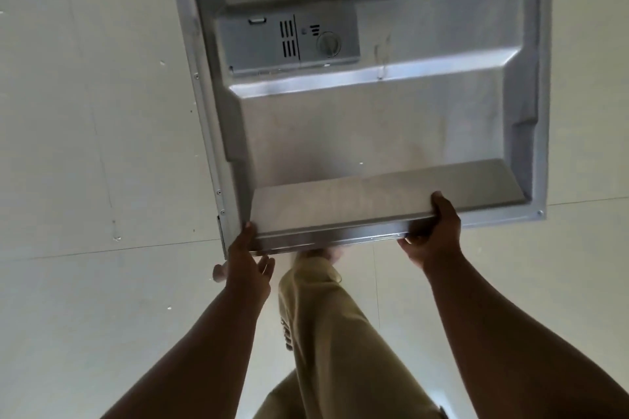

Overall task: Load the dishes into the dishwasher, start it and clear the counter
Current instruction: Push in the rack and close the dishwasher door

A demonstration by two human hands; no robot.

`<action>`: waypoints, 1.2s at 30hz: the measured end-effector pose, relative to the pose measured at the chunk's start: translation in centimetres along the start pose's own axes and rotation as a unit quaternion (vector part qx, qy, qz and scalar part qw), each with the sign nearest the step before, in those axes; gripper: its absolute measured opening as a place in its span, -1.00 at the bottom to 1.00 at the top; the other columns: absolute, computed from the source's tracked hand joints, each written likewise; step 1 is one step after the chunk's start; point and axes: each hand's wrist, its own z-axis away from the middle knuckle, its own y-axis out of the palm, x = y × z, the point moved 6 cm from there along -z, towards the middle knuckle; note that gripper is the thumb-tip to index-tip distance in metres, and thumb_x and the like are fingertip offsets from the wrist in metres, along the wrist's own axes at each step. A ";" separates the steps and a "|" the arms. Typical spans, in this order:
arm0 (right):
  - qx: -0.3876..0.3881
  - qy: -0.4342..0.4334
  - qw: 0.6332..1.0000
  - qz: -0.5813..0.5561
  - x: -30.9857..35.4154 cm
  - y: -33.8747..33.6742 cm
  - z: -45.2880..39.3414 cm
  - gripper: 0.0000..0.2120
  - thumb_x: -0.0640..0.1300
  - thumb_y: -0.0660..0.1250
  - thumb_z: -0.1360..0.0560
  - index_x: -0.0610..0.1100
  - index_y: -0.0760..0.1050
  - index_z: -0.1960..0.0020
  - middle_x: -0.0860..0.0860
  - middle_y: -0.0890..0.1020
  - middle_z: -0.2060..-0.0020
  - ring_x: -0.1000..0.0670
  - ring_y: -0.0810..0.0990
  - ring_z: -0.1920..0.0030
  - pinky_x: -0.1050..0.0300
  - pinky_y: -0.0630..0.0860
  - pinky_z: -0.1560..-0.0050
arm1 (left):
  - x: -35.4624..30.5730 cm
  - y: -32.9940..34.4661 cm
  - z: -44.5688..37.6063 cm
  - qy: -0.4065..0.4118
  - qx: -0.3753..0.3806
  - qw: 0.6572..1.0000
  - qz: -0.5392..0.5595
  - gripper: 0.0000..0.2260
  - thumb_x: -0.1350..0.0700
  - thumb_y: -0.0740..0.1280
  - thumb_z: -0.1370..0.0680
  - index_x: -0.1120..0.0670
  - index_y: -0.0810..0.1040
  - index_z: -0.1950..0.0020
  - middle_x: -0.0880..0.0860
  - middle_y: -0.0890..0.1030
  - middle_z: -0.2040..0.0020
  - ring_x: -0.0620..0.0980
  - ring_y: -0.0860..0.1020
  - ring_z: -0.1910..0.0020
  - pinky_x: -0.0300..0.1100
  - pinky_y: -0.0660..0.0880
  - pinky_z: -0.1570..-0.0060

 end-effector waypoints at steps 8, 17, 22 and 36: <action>0.048 -0.005 0.996 -0.069 -0.6 -1.0 -1.0 -0.71 0.21 0.47 -0.29 0.03 0.66 0.13 0.00 0.64 0.03 -0.12 0.56 -0.09 -0.16 0.40 -0.30 | -0.4 -1.2 -1.8 -0.017 0.128 0.991 0.045 -0.60 0.14 0.45 -0.47 0.13 0.44 -0.27 0.25 0.42 -0.31 0.28 0.49 -0.24 0.12 0.53 -0.17; 0.012 -0.027 0.999 0.013 2.2 -2.6 8.8 -0.48 0.39 0.45 -0.21 0.07 0.59 0.00 0.01 0.66 0.09 -0.03 0.58 -0.01 0.06 0.49 -0.01 | -4.8 -5.1 6.5 0.097 0.107 0.985 -0.095 -0.70 -0.15 0.30 -0.55 -0.10 0.46 -0.24 0.10 0.45 -0.27 0.22 0.41 -0.27 0.24 0.41 -0.24; 0.087 -0.098 0.986 0.106 7.5 -1.6 21.4 -0.42 0.58 0.38 -0.09 0.05 0.59 0.37 -0.05 0.49 0.46 -0.01 0.39 0.52 0.25 0.25 0.50 | -11.2 -8.0 16.8 0.237 0.096 0.961 -0.106 -0.82 0.01 0.31 -0.58 0.07 0.54 -0.11 0.12 0.56 -0.09 0.22 0.51 -0.18 0.01 0.50 0.01; 0.083 -0.424 0.885 0.175 25.9 12.6 48.8 -0.48 -0.02 0.44 -0.49 -0.22 0.35 -0.32 -0.10 0.64 0.08 -0.13 0.64 0.12 -0.09 0.57 0.01 | -29.1 0.2 46.2 0.615 0.088 0.775 -0.118 -0.15 0.03 0.54 -0.41 0.00 0.12 -0.57 0.10 0.35 -0.43 0.08 0.36 -0.36 0.06 0.36 -0.35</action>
